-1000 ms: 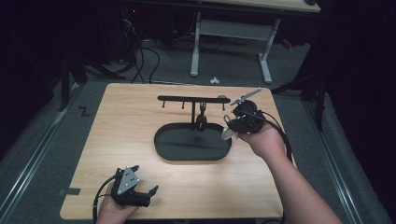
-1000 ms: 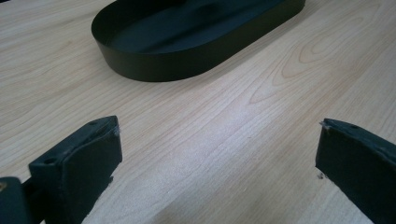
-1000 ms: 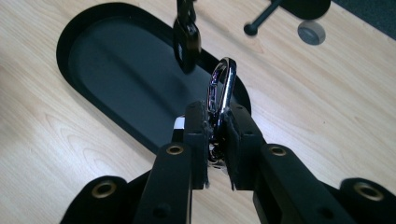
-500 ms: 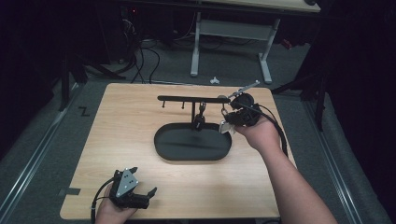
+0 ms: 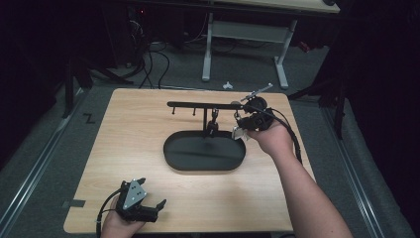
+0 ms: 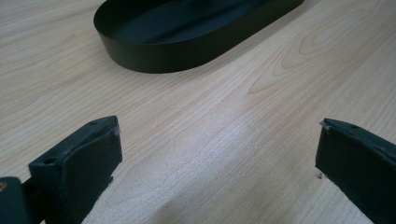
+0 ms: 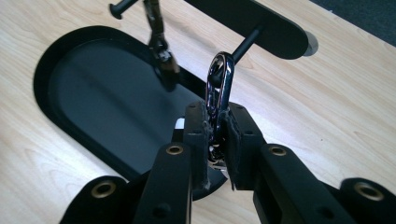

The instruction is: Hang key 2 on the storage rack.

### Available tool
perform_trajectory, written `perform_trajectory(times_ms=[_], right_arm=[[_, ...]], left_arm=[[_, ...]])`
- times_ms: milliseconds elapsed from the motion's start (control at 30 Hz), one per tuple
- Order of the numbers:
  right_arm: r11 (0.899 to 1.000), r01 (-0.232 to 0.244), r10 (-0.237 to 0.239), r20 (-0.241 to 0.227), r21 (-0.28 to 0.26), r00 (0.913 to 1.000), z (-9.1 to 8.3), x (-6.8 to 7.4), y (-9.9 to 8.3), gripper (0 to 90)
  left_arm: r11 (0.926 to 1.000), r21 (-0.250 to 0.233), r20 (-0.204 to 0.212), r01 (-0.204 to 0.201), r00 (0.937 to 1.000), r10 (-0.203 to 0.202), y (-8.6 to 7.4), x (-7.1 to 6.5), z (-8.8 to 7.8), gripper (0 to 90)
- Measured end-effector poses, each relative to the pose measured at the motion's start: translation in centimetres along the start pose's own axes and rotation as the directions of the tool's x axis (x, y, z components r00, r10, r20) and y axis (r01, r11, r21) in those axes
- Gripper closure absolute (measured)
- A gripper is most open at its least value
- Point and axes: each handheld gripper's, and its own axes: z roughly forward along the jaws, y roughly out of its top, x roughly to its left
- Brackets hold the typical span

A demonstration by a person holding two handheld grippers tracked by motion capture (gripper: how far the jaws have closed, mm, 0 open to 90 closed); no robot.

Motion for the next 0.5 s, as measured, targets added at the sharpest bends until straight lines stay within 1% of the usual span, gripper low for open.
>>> perform_trajectory(times_ms=[333,433,500], right_arm=[[1.000,-0.016,0.016,0.022,-0.009,0.9996,1.5,-0.5,0.3,79.5],[1.000,-0.013,0.014,0.039,-0.012,0.9991,2.0,-0.6,0.4,78.9],[0.999,-0.027,0.028,0.053,-0.016,0.9982,2.2,-0.7,0.4,76.8]], left_arm=[[1.0000,0.000,-0.002,-0.002,1.0000,0.002,0.0,0.1,-0.1,1.0],[1.0000,0.000,0.001,0.000,1.0000,0.000,0.0,0.1,-0.1,1.0],[1.0000,-0.001,0.001,-0.002,1.0000,0.002,0.0,0.1,-0.1,1.0]])
